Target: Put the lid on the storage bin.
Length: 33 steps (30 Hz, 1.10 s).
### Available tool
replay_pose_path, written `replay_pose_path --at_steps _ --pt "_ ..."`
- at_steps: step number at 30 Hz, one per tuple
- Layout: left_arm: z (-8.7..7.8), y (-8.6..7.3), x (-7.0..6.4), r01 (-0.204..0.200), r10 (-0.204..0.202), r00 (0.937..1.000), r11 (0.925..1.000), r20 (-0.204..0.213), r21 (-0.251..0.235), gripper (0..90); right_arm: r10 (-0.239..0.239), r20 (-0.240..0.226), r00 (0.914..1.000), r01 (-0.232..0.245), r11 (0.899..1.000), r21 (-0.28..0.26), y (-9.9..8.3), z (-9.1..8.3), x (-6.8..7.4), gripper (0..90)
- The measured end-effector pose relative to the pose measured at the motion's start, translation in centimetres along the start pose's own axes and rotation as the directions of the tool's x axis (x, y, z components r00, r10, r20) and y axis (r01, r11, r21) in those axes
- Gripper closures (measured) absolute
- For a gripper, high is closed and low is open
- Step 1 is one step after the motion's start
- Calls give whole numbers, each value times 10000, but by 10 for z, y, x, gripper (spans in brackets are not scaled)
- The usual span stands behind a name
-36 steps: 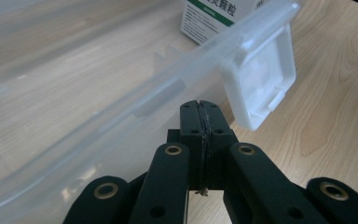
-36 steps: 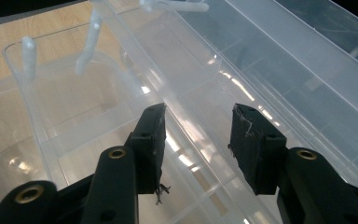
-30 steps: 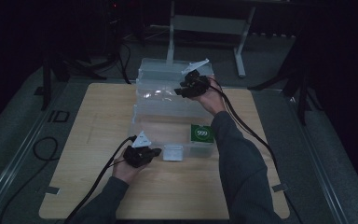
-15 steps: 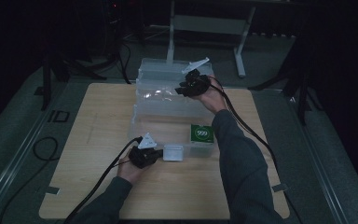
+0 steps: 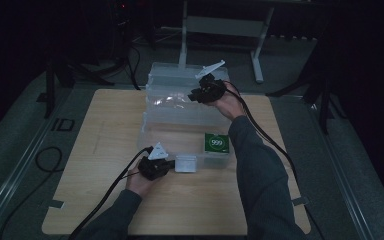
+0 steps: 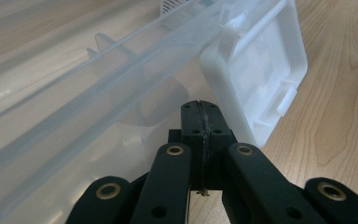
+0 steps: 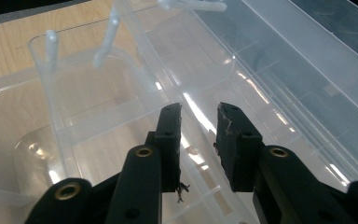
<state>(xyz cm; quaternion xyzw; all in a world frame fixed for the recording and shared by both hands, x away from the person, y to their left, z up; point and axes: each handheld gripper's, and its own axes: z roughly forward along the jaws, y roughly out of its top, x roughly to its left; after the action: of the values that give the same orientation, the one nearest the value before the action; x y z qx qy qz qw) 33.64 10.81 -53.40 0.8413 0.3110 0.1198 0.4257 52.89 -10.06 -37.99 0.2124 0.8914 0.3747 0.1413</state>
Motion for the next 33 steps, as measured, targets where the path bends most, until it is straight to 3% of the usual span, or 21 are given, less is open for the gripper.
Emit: replay_pose_path --at_steps 13,32,33 --pt "0 0 0 42 -42 10000 10000 -11 -4 900 -445 -389 9983 451 9989 160 2 -6 4 763" --pt "2 0 -3 -26 25 9999 10000 -133 -40 900 -1239 -530 9909 1250 9920 196 0 -19 18 800" --pt "7 1 -8 -207 208 9998 9998 -13 78 900 -1294 -567 9900 1307 9912 197 -1 -20 20 804"
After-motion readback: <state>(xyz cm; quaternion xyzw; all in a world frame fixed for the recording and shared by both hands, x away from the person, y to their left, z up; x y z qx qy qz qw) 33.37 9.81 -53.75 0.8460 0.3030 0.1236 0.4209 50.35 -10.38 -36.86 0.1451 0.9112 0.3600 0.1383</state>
